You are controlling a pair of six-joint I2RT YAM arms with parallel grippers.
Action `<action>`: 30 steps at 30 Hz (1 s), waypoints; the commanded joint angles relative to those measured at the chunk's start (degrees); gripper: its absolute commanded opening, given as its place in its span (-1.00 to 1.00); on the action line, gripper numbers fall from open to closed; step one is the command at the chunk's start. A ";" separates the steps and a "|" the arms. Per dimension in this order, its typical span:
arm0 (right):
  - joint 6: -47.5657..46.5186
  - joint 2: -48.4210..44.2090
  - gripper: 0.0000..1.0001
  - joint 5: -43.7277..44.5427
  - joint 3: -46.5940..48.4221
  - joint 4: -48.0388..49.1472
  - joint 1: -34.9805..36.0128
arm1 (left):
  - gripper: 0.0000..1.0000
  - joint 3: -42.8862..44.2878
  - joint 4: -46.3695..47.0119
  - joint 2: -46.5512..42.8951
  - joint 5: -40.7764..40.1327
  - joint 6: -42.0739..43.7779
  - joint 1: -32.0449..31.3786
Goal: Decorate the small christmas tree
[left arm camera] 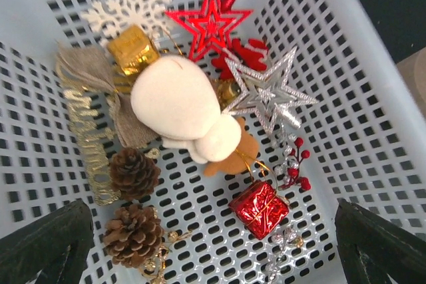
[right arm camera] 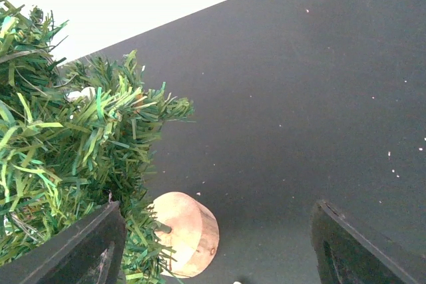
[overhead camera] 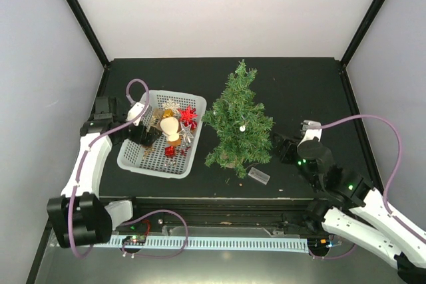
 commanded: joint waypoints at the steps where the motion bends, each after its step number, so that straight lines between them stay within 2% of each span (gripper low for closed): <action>1: -1.22 -2.51 0.54 0.88 -3.48 5.15 -0.62 | 0.98 2.68 0.33 6.86 0.44 2.23 0.06; 7: -0.52 -2.58 0.55 -0.76 -6.37 6.39 -2.35 | 0.98 3.46 2.50 16.99 -6.55 3.30 -0.02; 15: -1.54 -0.84 0.55 -5.12 -8.64 9.37 -6.13 | 0.98 2.06 6.53 20.77 -14.39 4.16 0.11; 20: -2.54 0.55 0.55 -7.70 -10.14 12.02 -7.94 | 0.98 1.61 7.51 19.78 -16.89 4.21 1.22; 26: -3.51 3.18 0.55 -10.60 -11.20 14.44 -9.32 | 0.98 1.60 7.59 19.05 -18.12 4.53 3.15; 30: -4.29 2.74 0.56 -12.00 -11.94 15.51 -9.97 | 0.98 1.99 5.60 16.56 -11.38 9.20 3.57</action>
